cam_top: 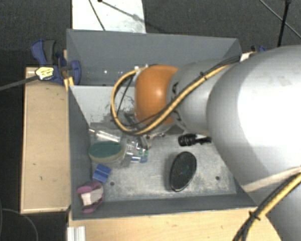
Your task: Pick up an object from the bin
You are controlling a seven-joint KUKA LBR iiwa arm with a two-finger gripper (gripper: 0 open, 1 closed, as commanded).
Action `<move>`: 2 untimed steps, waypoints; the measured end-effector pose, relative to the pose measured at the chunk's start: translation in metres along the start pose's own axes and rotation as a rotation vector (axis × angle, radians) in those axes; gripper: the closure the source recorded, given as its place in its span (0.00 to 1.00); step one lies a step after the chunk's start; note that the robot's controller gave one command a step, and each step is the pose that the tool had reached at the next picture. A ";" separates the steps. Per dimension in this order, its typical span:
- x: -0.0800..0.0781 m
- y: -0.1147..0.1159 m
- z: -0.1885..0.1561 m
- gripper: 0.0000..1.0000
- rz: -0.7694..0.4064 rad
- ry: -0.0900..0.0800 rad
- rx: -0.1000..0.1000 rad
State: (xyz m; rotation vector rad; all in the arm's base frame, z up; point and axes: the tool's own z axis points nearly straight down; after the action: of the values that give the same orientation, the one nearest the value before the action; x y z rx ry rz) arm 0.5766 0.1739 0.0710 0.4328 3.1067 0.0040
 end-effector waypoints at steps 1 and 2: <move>0.007 0.065 -0.003 0.00 0.274 0.004 0.001; 0.007 0.063 -0.003 1.00 0.272 0.005 0.005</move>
Offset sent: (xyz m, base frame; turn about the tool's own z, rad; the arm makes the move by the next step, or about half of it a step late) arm 0.0110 0.0622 0.0029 0.2767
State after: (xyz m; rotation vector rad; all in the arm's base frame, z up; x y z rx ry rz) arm 0.5874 0.2363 0.0737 0.8511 3.0251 -0.0014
